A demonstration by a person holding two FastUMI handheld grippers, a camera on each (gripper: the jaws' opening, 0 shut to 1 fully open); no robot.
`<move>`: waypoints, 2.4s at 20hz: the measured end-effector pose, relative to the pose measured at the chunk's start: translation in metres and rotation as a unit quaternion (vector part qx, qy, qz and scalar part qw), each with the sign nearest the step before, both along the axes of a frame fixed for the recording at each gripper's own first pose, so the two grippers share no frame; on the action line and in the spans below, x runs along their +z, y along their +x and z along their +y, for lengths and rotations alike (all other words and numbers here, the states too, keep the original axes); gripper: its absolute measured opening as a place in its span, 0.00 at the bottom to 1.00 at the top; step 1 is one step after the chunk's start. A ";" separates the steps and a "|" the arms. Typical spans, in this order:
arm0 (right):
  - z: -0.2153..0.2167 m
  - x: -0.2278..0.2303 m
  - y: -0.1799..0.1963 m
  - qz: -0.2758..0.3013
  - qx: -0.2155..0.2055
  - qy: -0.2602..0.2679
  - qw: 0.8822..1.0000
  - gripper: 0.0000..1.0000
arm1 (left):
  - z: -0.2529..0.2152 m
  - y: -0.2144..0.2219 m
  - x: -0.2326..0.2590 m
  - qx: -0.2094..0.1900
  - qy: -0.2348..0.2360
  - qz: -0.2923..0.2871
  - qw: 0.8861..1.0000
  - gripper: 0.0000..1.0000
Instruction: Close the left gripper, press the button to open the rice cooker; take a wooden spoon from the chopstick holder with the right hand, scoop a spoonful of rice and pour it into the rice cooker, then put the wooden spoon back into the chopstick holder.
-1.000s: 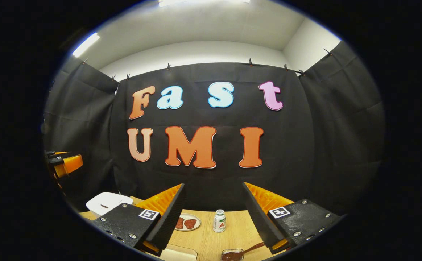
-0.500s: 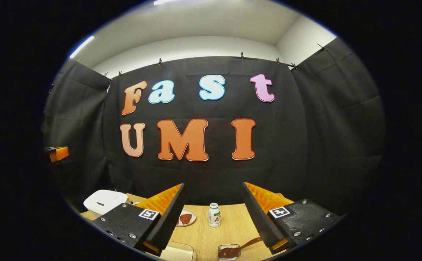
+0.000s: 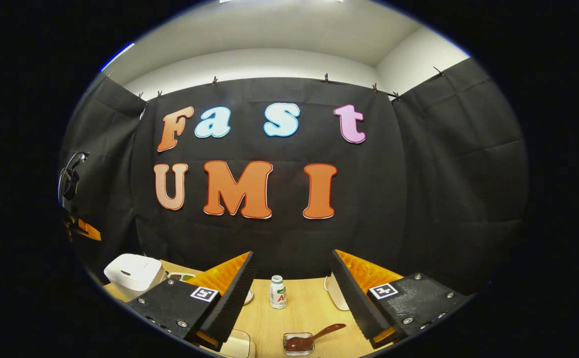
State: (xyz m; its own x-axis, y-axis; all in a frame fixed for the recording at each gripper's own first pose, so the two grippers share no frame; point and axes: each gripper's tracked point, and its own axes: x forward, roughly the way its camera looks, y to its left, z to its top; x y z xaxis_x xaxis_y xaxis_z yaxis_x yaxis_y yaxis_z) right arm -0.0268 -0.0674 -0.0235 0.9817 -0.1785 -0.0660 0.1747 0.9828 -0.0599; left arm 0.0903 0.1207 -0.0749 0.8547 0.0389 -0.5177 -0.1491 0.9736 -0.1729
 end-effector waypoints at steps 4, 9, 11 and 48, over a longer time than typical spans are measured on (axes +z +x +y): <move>-0.009 -0.003 -0.012 0.009 -0.023 -0.012 1.000 0.95 | 0.015 0.018 -0.041 0.007 -0.027 0.093 0.995 0.04; -0.022 -0.008 -0.030 0.024 -0.058 -0.032 0.997 0.95 | 0.019 0.042 -0.092 -0.003 -0.056 0.183 0.981 0.05; -0.027 -0.011 -0.037 0.029 -0.073 -0.037 0.996 0.95 | 0.020 0.047 -0.111 -0.002 -0.070 0.213 0.975 0.04; -0.059 -0.201 -0.022 0.206 -0.059 0.119 0.970 0.95 | -0.063 -0.038 0.098 -0.056 0.177 -0.258 0.948 0.43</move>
